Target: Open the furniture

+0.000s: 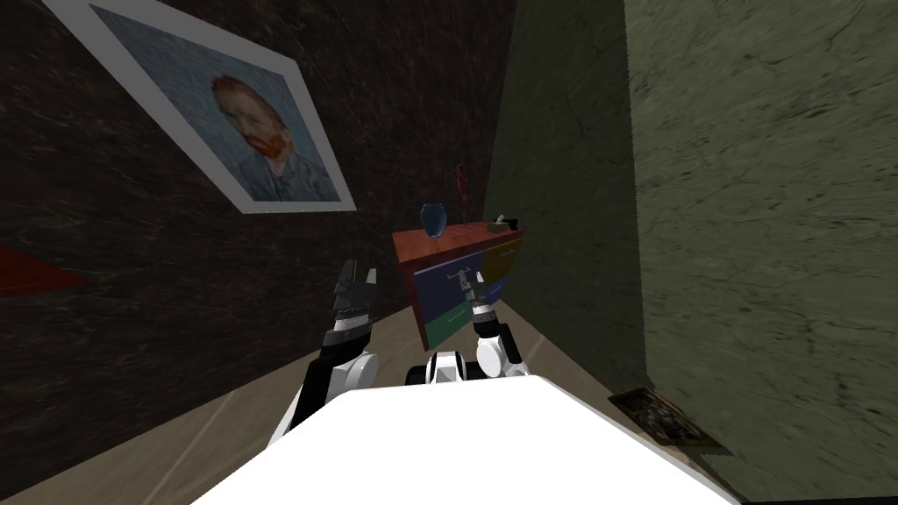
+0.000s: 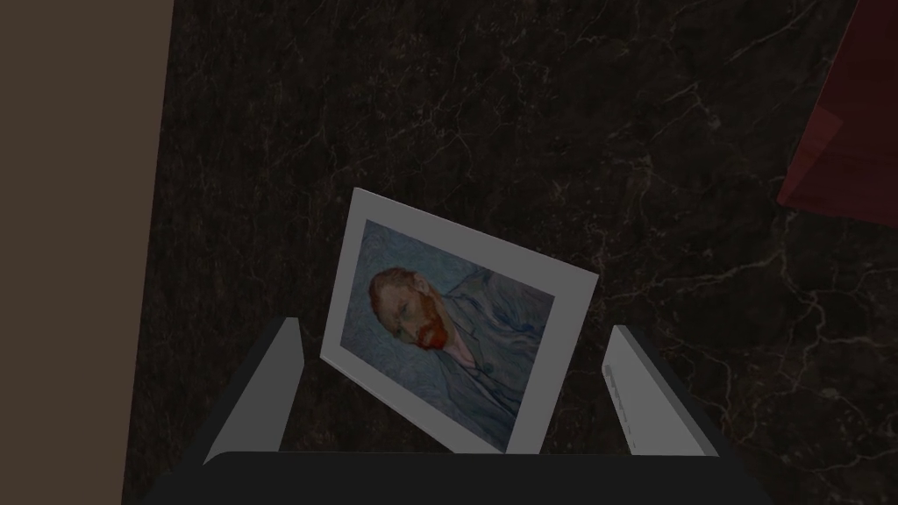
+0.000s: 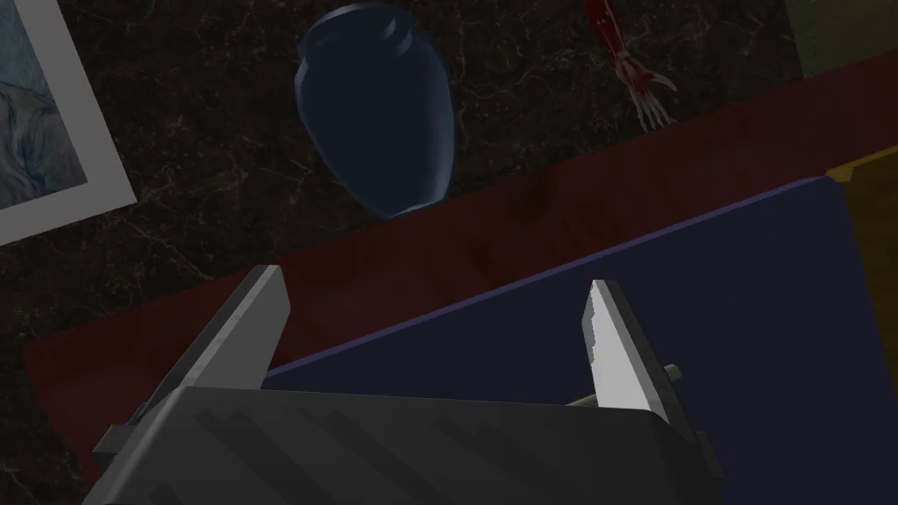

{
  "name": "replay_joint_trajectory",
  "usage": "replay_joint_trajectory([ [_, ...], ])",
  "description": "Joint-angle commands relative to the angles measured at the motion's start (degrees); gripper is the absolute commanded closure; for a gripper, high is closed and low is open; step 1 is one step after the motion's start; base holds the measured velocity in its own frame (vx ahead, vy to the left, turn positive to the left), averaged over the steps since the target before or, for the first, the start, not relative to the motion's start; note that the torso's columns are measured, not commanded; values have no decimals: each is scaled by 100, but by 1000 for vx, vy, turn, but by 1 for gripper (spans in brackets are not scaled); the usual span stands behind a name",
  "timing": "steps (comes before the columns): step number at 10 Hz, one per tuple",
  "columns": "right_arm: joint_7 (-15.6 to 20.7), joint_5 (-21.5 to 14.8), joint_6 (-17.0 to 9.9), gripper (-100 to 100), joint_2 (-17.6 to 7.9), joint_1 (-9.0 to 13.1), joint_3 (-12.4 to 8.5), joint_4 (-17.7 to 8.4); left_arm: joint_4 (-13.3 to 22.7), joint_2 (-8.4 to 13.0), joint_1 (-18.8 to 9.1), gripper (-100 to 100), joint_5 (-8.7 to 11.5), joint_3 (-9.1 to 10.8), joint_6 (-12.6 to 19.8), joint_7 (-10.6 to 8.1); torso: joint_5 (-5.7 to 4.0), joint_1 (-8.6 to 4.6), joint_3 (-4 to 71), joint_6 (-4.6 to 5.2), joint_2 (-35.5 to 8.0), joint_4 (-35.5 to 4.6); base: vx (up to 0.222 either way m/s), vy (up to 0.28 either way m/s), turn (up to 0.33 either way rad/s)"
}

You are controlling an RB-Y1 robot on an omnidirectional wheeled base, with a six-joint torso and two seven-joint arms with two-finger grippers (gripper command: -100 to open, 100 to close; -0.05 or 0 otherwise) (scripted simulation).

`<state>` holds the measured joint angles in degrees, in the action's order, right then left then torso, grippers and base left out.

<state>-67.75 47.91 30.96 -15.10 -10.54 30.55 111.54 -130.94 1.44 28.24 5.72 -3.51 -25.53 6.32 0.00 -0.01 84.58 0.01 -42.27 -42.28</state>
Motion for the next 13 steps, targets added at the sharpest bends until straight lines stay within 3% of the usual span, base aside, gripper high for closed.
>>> replay_joint_trajectory([
  [1, -462, 253, 11, -100, -32, 132, 158, -159, 0, 0, 0, 0, 0, 0, 0, 0, 0, -1, 1, -1, 2, 0, 17, -20, 44],
  [6, -1280, 898, 5, -100, -144, 436, 539, -518, 0, 0, 0, 0, 0, 0, 0, 0, 0, 1, -1, 0, -2, -1, 17, -17, 50],
  [13, -2322, 1487, -2, -100, -282, 715, 886, -848, 0, 0, 0, 0, 0, 0, 0, 0, 0, 0, -1, -1, -2, -1, 13, -18, 42],
])
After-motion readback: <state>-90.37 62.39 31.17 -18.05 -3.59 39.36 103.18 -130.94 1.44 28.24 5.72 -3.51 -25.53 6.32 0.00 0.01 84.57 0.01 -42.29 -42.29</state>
